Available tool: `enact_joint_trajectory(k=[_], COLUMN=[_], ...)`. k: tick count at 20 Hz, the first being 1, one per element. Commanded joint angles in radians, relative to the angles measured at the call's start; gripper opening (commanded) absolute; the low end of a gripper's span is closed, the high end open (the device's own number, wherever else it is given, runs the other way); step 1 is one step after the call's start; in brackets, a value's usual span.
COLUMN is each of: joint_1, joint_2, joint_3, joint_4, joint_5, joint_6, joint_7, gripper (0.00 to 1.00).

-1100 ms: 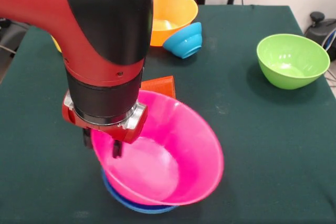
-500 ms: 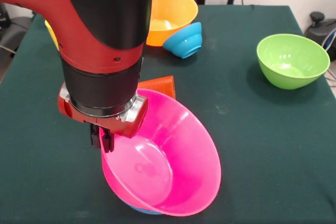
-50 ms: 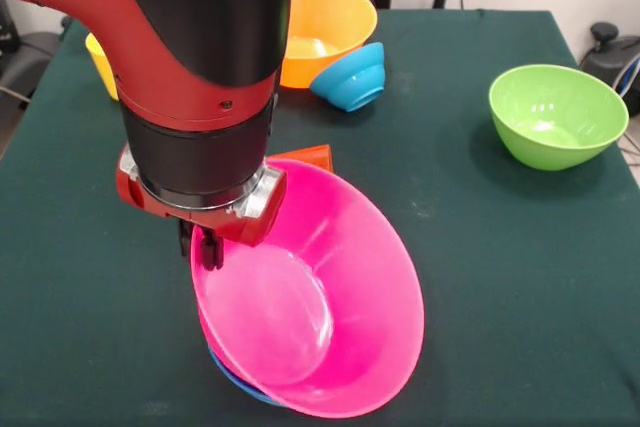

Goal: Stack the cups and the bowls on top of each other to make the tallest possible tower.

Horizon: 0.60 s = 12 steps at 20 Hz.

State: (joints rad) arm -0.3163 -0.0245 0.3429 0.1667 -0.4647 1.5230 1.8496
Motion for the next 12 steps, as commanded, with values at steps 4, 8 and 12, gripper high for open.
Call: enact_joint_trajectory(k=[4, 8, 12], joint_1=[0.027, 0.028, 0.029], joint_2=[-0.021, -0.011, -0.005], joint_3=[0.031, 0.057, 0.075], joint_4=[0.096, 0.068, 0.051], joint_5=[-0.044, -0.059, -0.076], joint_6=[0.131, 0.132, 0.117], joint_7=[-0.226, -0.244, -0.285], gripper=[1.00, 1.00, 1.00])
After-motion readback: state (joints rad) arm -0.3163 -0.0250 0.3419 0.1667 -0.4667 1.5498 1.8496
